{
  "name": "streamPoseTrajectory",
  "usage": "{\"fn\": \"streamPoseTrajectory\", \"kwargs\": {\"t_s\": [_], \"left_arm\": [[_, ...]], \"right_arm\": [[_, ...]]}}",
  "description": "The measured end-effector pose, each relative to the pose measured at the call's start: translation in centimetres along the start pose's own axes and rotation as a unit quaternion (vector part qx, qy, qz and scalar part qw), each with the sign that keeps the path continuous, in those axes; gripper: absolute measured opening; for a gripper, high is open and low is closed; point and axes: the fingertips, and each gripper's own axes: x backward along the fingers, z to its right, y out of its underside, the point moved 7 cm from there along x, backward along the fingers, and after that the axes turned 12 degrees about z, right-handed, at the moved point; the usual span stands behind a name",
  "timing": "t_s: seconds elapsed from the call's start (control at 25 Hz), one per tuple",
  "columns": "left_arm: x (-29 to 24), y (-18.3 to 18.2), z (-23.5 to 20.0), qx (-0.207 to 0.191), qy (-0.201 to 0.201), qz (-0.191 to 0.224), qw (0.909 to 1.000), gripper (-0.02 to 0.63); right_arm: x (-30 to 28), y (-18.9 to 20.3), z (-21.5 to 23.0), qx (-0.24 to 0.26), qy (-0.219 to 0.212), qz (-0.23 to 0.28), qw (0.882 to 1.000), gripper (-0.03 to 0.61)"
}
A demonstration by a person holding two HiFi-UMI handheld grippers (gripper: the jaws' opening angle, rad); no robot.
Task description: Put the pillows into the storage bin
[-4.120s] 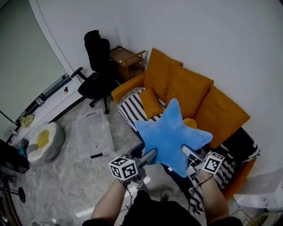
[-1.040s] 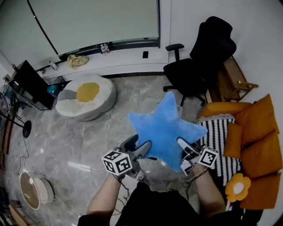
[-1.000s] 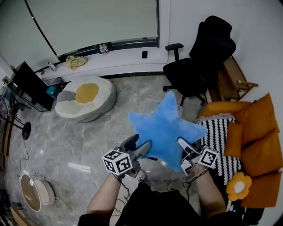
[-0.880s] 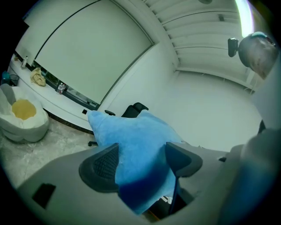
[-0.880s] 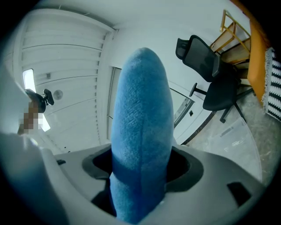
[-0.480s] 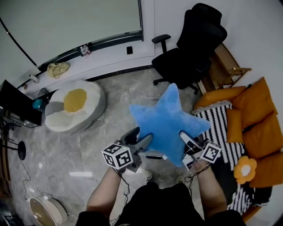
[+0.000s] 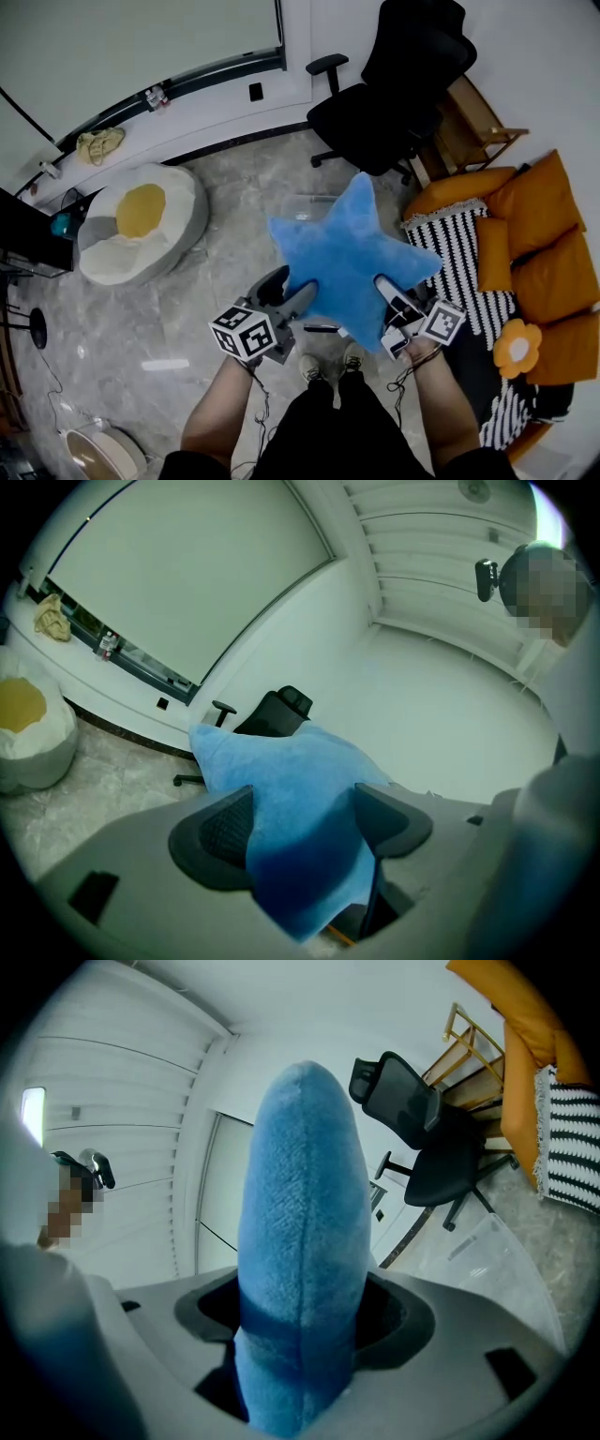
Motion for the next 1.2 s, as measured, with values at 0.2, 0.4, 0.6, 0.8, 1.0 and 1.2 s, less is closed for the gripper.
{"fn": "streamPoseTrajectory", "kwargs": {"t_s": [0.2,0.4,0.6,0.8,1.0,1.2], "left_arm": [[-0.7,3.0,-1.9,0.007,-0.028,-0.006,0.9996,0.337],[-1.0,6.5,-4.4,0.009,-0.058,-0.010,0.9982,0.322],[-1.3,11.0,-7.6,0.020,-0.090,-0.015,0.9956,0.321],[-1.3,16.5,-10.7,0.024,-0.126,-0.024,0.9915,0.321],[-1.4,21.4,-14.1,0.029,-0.146,-0.032,0.9883,0.321],[-0.9,25.5,-17.3,0.026,-0.159,-0.051,0.9856,0.321]], "right_arm": [[0.4,1.0,3.9,-0.004,0.015,-0.015,1.000,0.333],[0.3,2.7,8.3,-0.021,0.026,-0.031,0.999,0.333],[0.7,5.1,13.3,-0.033,0.039,-0.048,0.998,0.333],[2.4,8.2,19.0,-0.059,0.065,-0.050,0.995,0.334],[3.4,11.1,24.2,-0.067,0.078,-0.056,0.993,0.336],[3.9,14.0,28.7,-0.073,0.088,-0.070,0.991,0.337]]}}
